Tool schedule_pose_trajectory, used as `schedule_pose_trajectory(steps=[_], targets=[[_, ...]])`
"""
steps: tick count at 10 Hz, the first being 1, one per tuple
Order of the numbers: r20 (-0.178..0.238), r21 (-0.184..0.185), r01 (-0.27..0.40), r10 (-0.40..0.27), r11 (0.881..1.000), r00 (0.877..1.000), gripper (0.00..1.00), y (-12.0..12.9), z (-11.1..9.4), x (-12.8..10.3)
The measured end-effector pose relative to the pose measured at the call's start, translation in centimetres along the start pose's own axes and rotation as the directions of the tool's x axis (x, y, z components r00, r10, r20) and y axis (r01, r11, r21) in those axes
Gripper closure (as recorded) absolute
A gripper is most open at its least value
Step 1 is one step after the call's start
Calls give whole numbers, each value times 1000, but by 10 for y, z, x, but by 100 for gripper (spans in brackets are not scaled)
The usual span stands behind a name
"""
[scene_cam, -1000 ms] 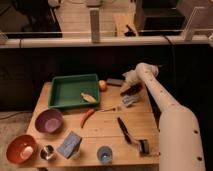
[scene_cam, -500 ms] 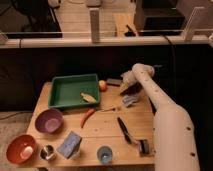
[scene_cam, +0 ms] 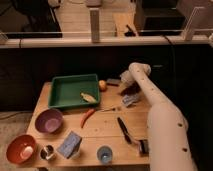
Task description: Place eraser in tray
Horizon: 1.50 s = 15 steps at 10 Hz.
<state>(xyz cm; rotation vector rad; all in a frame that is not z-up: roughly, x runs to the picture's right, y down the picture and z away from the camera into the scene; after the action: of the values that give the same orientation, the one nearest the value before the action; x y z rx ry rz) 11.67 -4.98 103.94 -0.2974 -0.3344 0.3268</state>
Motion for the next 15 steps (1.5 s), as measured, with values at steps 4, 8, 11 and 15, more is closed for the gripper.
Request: schedule_pose_trajectory(steps=[4, 8, 11, 15], targets=[[18, -22, -11, 11, 1000, 1000, 30, -1, 1, 7], [25, -32, -27, 28, 999, 999, 50, -1, 1, 16], [20, -45, -29, 30, 999, 999, 40, 2, 4, 18], [15, -50, -22, 22, 999, 1000, 40, 3, 7, 16]])
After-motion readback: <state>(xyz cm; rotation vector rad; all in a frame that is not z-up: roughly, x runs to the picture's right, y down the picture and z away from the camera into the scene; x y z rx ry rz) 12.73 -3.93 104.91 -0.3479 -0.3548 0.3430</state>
